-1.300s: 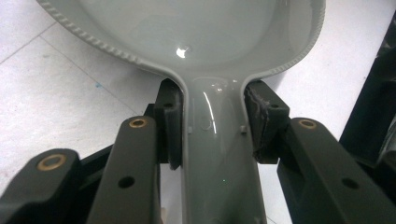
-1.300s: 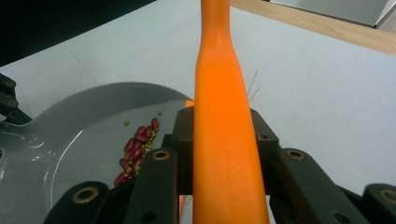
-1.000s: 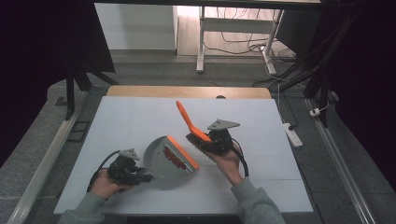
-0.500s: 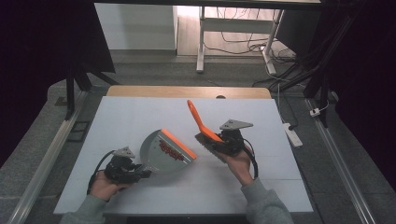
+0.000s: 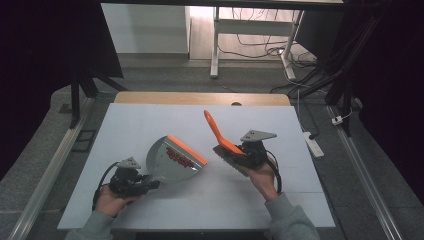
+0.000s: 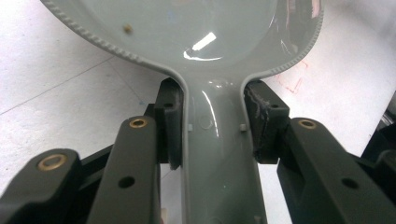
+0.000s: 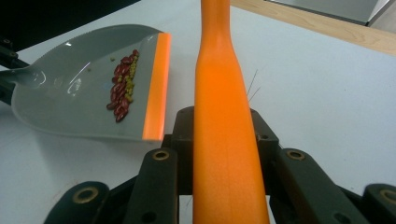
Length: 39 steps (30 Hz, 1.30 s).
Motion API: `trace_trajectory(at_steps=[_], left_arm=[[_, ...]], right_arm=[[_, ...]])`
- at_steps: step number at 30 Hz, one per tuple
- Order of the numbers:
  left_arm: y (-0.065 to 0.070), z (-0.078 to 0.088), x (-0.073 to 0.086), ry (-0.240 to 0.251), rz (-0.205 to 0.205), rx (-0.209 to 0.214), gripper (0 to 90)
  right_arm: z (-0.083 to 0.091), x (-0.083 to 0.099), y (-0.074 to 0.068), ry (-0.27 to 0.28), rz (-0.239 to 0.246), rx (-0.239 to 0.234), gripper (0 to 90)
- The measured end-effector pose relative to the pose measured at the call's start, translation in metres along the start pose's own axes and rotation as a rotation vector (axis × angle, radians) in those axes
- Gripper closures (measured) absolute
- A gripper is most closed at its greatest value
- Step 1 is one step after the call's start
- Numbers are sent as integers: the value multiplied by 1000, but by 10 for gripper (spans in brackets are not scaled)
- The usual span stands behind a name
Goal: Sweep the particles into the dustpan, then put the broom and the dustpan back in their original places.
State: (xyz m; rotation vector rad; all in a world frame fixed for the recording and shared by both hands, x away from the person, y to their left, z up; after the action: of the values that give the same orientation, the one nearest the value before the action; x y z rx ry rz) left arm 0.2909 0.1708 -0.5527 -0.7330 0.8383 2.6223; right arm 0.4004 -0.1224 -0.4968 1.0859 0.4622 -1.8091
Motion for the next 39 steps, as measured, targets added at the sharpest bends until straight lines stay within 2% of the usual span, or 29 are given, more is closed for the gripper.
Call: trace_trajectory(at_steps=[8, 21, 26, 33, 39], left_arm=[[2, 6, 4, 40, 25, -8, 615], [2, 10, 11, 72, 62, -32, 615], [5, 12, 12, 89, 84, -34, 615], [5, 14, 15, 115, 126, -60, 615], [3, 15, 18, 146, 178, -87, 615]], right_arm=[[11, 8, 2, -1, -6, -10, 709], [31, 21, 4, 4, -12, -15, 709], [40, 29, 4, 0, -20, -30, 709], [52, 40, 10, 7, -46, -46, 709], [59, 50, 13, 5, -88, -70, 708]])
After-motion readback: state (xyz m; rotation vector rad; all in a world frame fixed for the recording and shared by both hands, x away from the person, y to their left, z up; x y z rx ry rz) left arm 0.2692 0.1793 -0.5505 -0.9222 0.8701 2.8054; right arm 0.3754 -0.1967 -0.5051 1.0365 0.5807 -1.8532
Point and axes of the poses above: each handheld gripper's, and its own axes: z roughly backward along the jaws, x roughly out of its underside, y roughly to its right, the point moved 7 cm from there along -z, roughly forward along the jaws, and after that the axes turned 15 degrees about z, right-handed, at the moved point
